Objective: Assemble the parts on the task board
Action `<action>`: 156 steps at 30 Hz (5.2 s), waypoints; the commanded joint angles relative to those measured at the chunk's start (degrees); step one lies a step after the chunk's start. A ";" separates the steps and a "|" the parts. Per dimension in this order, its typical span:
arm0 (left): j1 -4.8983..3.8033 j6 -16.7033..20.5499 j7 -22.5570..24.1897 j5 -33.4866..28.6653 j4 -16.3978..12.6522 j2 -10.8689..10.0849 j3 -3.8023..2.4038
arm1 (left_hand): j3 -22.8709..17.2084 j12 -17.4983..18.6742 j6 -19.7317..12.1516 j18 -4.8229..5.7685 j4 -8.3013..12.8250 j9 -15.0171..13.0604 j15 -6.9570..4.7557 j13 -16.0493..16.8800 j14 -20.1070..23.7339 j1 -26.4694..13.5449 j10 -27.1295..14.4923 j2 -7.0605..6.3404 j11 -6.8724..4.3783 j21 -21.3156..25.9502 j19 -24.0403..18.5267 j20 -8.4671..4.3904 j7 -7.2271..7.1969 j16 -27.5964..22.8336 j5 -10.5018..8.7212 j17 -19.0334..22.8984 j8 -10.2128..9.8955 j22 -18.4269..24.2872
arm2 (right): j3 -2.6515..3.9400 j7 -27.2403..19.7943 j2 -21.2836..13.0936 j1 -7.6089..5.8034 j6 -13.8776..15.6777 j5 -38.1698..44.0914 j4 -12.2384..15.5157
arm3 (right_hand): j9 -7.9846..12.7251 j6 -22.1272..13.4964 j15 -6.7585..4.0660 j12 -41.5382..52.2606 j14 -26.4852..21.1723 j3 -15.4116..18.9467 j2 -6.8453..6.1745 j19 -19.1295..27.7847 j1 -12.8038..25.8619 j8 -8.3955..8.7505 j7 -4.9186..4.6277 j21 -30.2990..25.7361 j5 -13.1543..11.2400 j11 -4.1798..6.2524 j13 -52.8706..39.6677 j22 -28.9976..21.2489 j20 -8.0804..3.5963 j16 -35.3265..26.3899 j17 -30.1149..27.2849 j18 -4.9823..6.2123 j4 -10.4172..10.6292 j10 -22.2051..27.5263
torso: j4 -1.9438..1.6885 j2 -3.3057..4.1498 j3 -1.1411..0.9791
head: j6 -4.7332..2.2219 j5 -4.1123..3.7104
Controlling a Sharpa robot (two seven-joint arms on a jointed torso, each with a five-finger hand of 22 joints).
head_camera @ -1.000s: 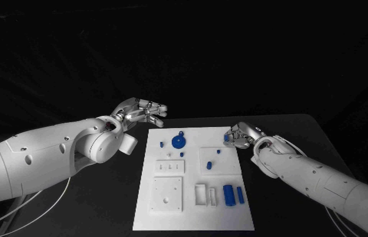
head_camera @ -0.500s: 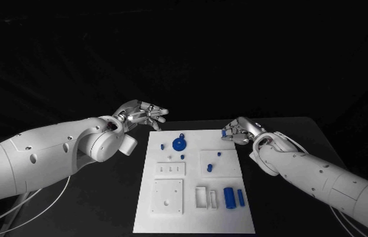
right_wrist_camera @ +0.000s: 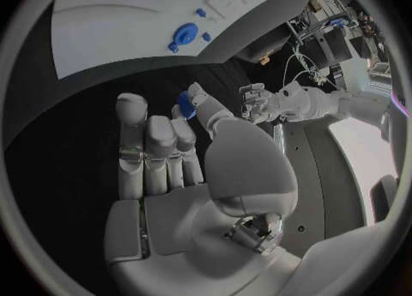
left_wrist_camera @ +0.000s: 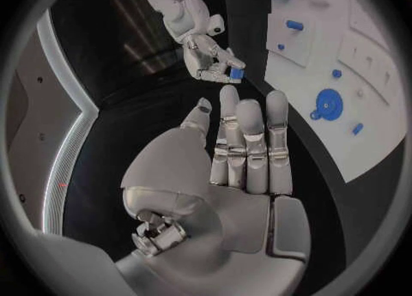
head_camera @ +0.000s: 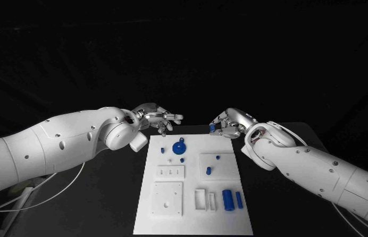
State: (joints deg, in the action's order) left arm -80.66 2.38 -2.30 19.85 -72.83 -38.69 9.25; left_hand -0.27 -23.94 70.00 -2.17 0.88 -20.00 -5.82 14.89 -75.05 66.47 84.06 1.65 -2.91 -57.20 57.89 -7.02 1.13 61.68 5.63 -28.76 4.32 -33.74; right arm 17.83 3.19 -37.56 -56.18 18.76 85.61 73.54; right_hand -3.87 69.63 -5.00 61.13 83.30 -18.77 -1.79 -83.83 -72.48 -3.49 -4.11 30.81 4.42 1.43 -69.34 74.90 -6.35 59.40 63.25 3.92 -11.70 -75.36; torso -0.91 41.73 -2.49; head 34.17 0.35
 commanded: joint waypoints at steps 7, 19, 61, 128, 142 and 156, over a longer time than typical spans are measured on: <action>-0.12 -0.78 -6.72 5.50 1.16 2.65 0.87 | -2.36 -1.48 -1.55 0.51 -2.88 -20.33 -0.17 2.31 0.75 -2.27 -1.13 -3.42 -0.30 0.80 -0.72 0.11 -0.66 -0.31 1.88 1.96 1.16 -0.37 | -0.69 7.46 2.46 -0.17 -3.63 3.64 3.25 | -0.40 2.10 -0.50 -0.35 0.02 -0.80 -0.53 -1.96 -0.05 -0.15 1.03 0.40 -0.07 0.30 -0.15 3.62 -0.40 0.06 0.13 -0.57 0.67 -0.06 | 0.82 -1.31 0.06 | 0.72 0.49; -0.06 2.04 -10.24 7.84 1.39 4.69 1.94 | -5.68 -1.48 -2.76 0.38 -7.58 -23.06 0.44 4.53 1.31 -3.65 -2.67 -7.33 0.26 1.74 -1.02 0.59 0.12 -0.58 -0.98 3.31 -0.55 -0.47 | -1.43 9.62 4.64 -0.20 -3.76 5.39 4.66 | -0.46 2.10 -0.50 -0.35 0.08 -1.46 -0.86 -2.06 0.15 -0.14 1.07 0.74 0.00 0.38 -0.22 3.69 -0.40 0.02 0.13 -0.56 1.10 -0.11 | 1.00 -1.57 -0.07 | 1.48 0.76; -0.03 1.61 -14.44 16.42 1.31 6.89 2.23 | -5.71 -0.85 -3.20 0.29 -8.26 -17.52 0.59 4.67 1.36 -3.54 -2.50 -7.04 0.45 2.25 -0.83 0.73 0.54 -0.51 -1.57 3.90 -0.57 -1.02 | -2.12 10.67 6.99 -0.19 -5.14 6.56 5.15 | -0.49 2.01 -0.50 -0.39 0.09 -1.42 -0.96 -2.16 0.28 -0.14 1.10 1.13 0.53 0.47 -0.32 3.76 -0.39 -0.09 0.06 -0.54 1.41 -0.04 | 0.94 -1.29 -0.04 | 1.92 0.50; -0.03 -0.78 -17.61 14.42 1.60 6.99 2.22 | -14.44 -0.30 0.37 0.34 11.31 -24.17 -0.65 4.49 0.04 -3.35 0.89 3.62 -0.81 0.41 -0.52 -0.52 -1.12 1.95 20.87 1.27 -0.32 -3.99 | -2.83 9.92 7.89 0.50 -4.62 6.55 2.83 | -0.05 -2.05 -0.07 -3.09 -0.05 -0.90 -2.59 -1.99 0.82 -0.07 0.01 -0.56 2.75 -0.13 1.66 3.40 -0.01 -1.23 -0.88 -0.18 2.31 1.37 | 0.89 -1.30 -0.18 | 2.90 1.01; -0.03 1.17 -17.30 16.33 1.70 6.85 2.24 | -14.75 -2.10 3.51 0.33 12.42 -24.05 -1.18 5.29 -1.86 -2.84 2.58 -0.28 -1.34 -0.25 0.33 -1.04 -1.88 2.23 28.20 -1.02 -0.58 -4.42 | -2.84 8.17 6.99 1.21 -1.48 4.52 2.40 | 0.66 -21.49 1.88 -14.17 -3.74 10.00 -5.49 0.81 -1.29 0.28 -3.22 -15.79 6.42 -2.27 13.14 -0.60 2.13 -7.86 -6.47 2.54 6.20 8.59 | 0.95 -1.34 -0.17 | 2.97 1.31; -0.03 3.06 -20.38 19.94 0.74 5.07 2.68 | -16.10 -4.74 5.24 0.14 12.41 -22.86 -1.28 6.43 -3.68 -3.44 2.70 -1.34 -1.57 -0.89 0.71 -1.11 -2.23 0.59 31.24 -5.67 -0.51 -4.86 | -0.30 4.97 -1.09 4.25 3.43 -0.89 6.20 | 0.74 -23.51 2.06 -11.18 -4.88 11.74 -7.26 -0.17 -4.87 0.39 -3.42 -20.45 8.52 -2.47 19.54 -1.03 2.40 -8.41 -9.74 2.72 11.67 10.09 | 1.15 -1.45 -0.35 | 3.51 2.46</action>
State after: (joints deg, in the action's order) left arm -80.68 4.26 -21.15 37.77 -71.84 -33.56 11.90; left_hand -11.91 -28.47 67.96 -2.18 9.17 -42.00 -7.14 21.23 -78.22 62.93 84.15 0.36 -3.99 -57.80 58.27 -8.10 3.61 62.46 36.55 -34.29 3.94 -38.55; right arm 17.46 10.71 -38.37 -51.98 18.91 87.98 79.54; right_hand -3.11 45.76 -2.78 49.65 78.81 -6.63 -9.74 -83.66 -77.38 -3.10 -7.57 10.50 12.68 -1.23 -49.94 73.80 -4.07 50.92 53.58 6.21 -0.03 -65.52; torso 0.17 40.34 -2.81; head 37.50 2.52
